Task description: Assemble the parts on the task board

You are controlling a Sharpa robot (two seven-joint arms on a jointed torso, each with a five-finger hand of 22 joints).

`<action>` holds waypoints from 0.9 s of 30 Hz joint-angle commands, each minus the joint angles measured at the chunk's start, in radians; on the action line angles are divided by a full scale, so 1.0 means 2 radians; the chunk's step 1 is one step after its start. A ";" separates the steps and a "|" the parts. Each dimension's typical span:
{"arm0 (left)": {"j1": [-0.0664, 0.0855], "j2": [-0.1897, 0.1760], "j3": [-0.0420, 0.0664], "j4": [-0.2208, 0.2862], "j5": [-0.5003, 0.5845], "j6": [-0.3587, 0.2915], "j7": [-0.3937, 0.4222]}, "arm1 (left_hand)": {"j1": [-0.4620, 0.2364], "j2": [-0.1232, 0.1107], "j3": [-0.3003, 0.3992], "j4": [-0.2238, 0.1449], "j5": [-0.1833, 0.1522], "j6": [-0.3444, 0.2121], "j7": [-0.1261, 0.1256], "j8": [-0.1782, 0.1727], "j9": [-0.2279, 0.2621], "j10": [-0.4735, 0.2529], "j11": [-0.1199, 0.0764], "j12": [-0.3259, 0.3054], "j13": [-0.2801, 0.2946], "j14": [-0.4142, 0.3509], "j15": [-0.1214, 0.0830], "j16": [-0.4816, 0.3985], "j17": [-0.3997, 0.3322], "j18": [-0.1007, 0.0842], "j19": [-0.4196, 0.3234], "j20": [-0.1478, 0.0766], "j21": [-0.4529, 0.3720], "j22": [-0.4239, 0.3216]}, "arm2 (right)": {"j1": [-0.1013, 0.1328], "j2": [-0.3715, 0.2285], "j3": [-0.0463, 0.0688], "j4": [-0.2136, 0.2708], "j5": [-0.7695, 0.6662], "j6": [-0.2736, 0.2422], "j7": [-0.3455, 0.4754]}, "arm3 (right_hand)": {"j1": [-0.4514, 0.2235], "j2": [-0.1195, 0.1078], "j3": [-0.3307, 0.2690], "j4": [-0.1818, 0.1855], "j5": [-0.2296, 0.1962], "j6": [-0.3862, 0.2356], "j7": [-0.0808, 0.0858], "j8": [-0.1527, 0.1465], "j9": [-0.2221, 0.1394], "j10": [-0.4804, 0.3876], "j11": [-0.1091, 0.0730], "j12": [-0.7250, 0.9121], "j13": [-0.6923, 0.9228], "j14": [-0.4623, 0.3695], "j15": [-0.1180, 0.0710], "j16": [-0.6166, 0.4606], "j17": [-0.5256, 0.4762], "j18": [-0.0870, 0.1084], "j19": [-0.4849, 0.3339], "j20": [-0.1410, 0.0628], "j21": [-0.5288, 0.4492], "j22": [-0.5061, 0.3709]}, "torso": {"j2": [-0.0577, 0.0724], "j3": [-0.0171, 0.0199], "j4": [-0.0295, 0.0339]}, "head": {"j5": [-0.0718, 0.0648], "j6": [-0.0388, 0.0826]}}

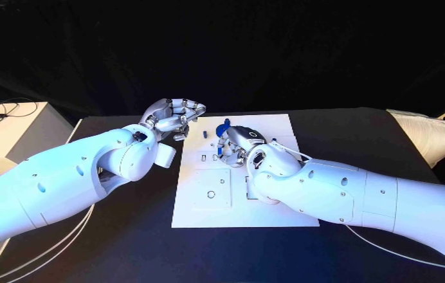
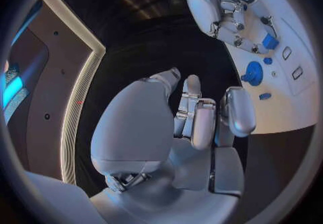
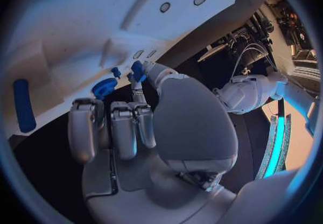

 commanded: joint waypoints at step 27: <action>0.000 0.005 0.000 -0.005 -0.006 0.010 0.003 | -0.003 -0.002 0.002 0.001 0.001 -0.002 -0.001 0.004 0.001 -0.001 -0.002 -0.002 -0.001 0.025 -0.003 0.004 0.070 -0.007 0.008 0.000 0.006 0.007 | -0.013 0.004 -0.001 -0.014 -0.014 -0.007 0.007 | -0.009 -0.006 -0.001 -0.004 0.002 -0.005 0.003 0.001 0.000 0.052 0.001 0.003 0.131 0.052 0.003 0.002 0.132 -0.005 0.028 0.001 -0.002 0.071 | 0.000 0.0003 -0.0002 | 0.003 -0.007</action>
